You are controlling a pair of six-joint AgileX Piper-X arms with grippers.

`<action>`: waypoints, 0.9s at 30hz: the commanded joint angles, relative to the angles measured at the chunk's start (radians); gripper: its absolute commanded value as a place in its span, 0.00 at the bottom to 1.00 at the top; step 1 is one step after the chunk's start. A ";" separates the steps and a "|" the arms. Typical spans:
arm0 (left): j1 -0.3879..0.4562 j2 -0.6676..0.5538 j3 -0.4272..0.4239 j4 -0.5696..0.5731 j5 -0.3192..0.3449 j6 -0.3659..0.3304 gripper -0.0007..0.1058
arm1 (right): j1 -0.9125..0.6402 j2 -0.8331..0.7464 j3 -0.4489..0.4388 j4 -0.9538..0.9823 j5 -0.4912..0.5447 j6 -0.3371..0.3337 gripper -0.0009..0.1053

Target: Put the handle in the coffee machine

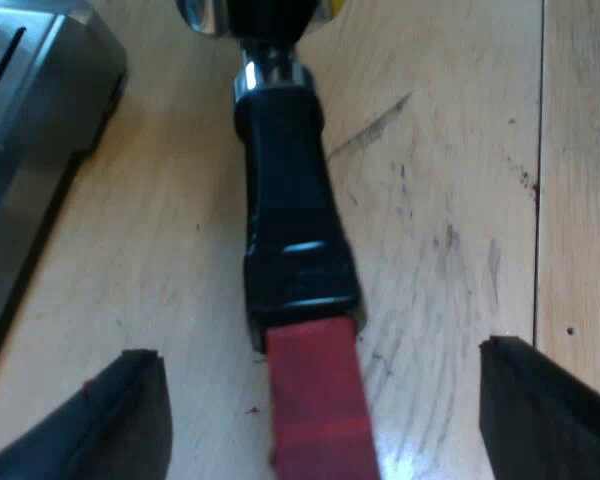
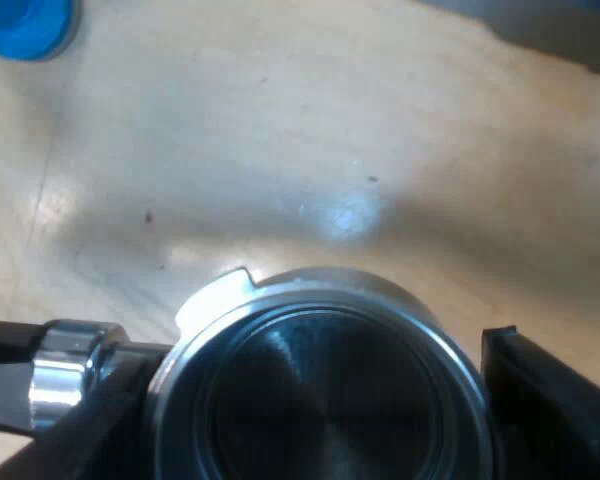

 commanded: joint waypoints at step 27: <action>0.001 0.131 0.068 -0.188 0.059 -0.001 0.63 | -0.001 -0.018 -0.010 -0.006 -0.044 -0.001 0.01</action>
